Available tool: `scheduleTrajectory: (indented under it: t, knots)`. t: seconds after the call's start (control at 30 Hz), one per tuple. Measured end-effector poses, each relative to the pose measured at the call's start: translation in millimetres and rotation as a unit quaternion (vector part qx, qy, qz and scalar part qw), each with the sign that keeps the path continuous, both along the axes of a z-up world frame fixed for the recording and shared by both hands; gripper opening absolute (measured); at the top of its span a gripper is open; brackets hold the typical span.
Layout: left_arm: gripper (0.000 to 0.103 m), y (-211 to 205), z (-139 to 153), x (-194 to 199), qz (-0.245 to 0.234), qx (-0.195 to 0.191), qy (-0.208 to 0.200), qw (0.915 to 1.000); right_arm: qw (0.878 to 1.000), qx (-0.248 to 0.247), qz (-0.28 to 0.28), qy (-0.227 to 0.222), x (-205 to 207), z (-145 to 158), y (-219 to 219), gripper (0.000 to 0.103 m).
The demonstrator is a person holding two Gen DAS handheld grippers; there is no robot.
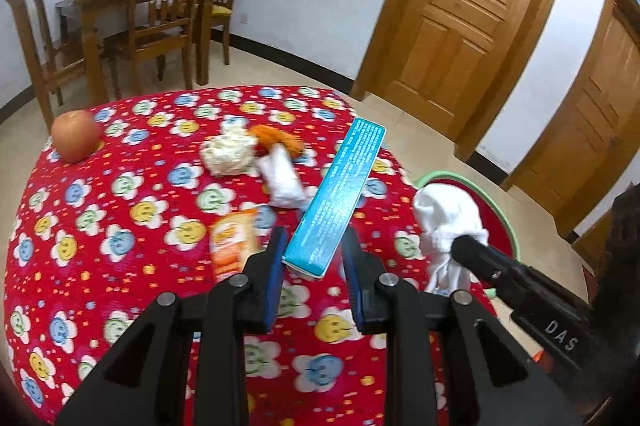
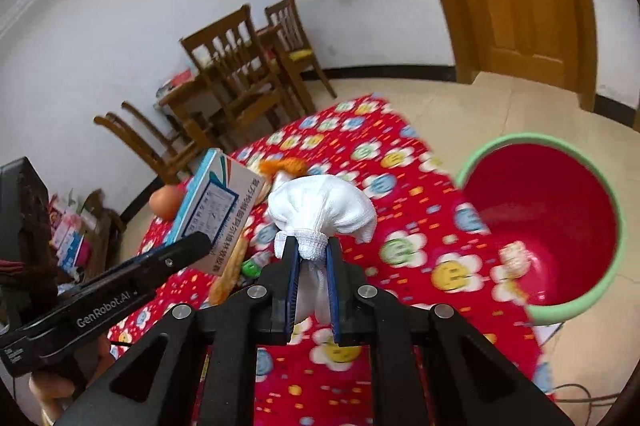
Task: Collect trash
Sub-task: 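Carry the toothpaste box and cloth bundle with both tools over the bucket, then open both tools to drop the toothpaste box and cloth into the bucket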
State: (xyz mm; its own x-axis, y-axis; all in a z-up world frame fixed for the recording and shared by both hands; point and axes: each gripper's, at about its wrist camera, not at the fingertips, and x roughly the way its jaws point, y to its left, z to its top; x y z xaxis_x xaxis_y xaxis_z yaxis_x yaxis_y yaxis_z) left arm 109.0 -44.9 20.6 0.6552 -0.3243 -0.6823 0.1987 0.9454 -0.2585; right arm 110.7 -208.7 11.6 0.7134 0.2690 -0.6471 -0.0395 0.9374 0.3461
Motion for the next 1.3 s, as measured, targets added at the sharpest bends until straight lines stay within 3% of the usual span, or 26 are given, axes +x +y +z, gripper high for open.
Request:
scheduleTrajectory:
  t: [0.57,0.97,1.3]
  knots:
    - [0.027,-115.7,-0.5,15.8,-0.103,0.018,0.006,0.9945,0.993,-0.004,-0.116,-0.008,-21.4,4.7,-99.1,0.013]
    - [0.027,-184.1,-23.5,26.3,-0.16,0.034,0.023,0.9862,0.981,-0.017,-0.19,0.019,-26.7,-25.6,-154.8,0.016]
    - [0.027,-208.6,-42.3,37.0,-0.164,0.048,0.032,0.9847,0.976,-0.006,-0.211,0.045,-22.9,-46.6,-177.5,0.021]
